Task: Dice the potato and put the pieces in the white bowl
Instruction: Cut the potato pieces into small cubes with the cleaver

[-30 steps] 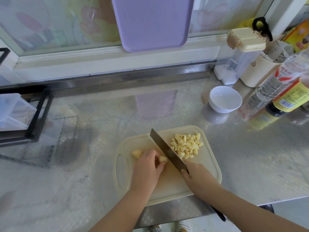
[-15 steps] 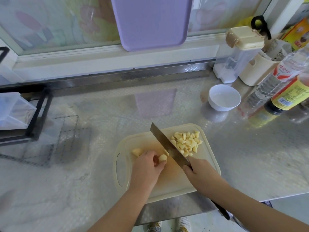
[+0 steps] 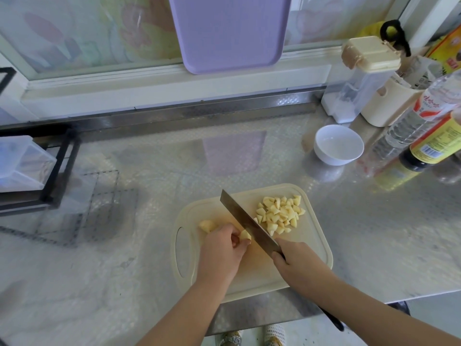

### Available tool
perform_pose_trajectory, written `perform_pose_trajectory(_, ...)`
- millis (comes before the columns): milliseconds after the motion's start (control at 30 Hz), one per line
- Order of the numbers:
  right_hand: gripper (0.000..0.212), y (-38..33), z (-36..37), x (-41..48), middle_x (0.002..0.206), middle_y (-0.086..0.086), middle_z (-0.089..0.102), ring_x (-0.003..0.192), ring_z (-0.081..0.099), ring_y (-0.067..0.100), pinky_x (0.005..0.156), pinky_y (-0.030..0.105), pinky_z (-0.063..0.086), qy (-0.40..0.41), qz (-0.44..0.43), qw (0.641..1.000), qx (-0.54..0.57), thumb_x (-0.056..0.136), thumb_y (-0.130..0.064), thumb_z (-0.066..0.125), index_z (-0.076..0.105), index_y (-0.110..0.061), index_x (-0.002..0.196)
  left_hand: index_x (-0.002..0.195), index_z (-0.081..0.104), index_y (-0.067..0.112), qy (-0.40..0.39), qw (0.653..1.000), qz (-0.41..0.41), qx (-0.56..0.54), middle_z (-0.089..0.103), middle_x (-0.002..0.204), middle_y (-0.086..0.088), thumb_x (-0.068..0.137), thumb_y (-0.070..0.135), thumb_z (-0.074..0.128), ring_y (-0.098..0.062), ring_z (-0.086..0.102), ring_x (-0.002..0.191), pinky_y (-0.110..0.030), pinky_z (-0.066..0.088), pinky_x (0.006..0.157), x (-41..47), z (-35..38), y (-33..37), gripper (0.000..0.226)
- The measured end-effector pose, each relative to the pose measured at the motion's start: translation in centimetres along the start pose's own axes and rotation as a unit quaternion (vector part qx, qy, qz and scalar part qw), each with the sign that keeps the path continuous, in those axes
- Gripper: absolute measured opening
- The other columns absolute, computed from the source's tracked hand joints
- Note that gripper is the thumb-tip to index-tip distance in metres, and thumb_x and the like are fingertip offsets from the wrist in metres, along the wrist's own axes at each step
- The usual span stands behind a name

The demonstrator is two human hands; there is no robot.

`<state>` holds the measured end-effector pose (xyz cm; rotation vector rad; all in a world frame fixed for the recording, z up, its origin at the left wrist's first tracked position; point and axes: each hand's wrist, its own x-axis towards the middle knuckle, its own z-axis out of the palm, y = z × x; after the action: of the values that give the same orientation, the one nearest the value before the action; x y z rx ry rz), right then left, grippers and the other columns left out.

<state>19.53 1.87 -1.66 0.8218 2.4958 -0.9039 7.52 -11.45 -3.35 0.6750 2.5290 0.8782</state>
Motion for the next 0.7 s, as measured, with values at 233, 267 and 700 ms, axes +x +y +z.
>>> perform_pose_trajectory(233, 0.025, 0.0, 0.3, 0.8, 0.085, -0.005, 0.063, 0.076, 0.062, 0.011, 0.079, 0.031, 0.058, -0.011, 0.001, 0.999, -0.038, 0.105, -0.031, 0.038, 0.061, -0.021, 0.101, 0.08, 0.061, 0.026, 0.002, 1.0, 0.002, 0.001, 0.061, 0.072, 0.012, 0.085, 0.033, 0.072, -0.003, 0.058, 0.068, -0.024, 0.05, 0.063, 0.2, 0.1, 0.2, 0.014)
perform_pose_trajectory(267, 0.024, 0.0, 0.5, 0.8, 0.087, -0.004, 0.063, 0.077, 0.062, 0.011, 0.08, 0.031, 0.058, -0.013, 0.002, 0.999, -0.042, 0.105, -0.031, 0.038, 0.059, -0.02, 0.1, 0.08, 0.062, 0.025, 0.003, 1.0, 0.004, -0.001, 0.061, 0.072, 0.012, 0.086, 0.032, 0.072, -0.004, 0.058, 0.067, -0.026, 0.052, 0.063, 0.2, 0.1, 0.2, 0.014)
perform_pose_trajectory(700, 0.021, -0.3, 1.0, 0.6, 0.097, -0.003, 0.065, 0.086, 0.064, 0.013, 0.083, 0.03, 0.057, 0.011, 0.026, 0.999, -0.026, 0.105, -0.03, 0.039, 0.057, -0.021, 0.112, 0.09, 0.063, 0.028, -0.04, 0.999, 0.004, 0.002, 0.06, 0.078, 0.014, 0.087, 0.034, 0.07, 0.0, 0.057, 0.073, -0.011, 0.041, 0.061, 0.2, -0.6, 0.0, 0.01)
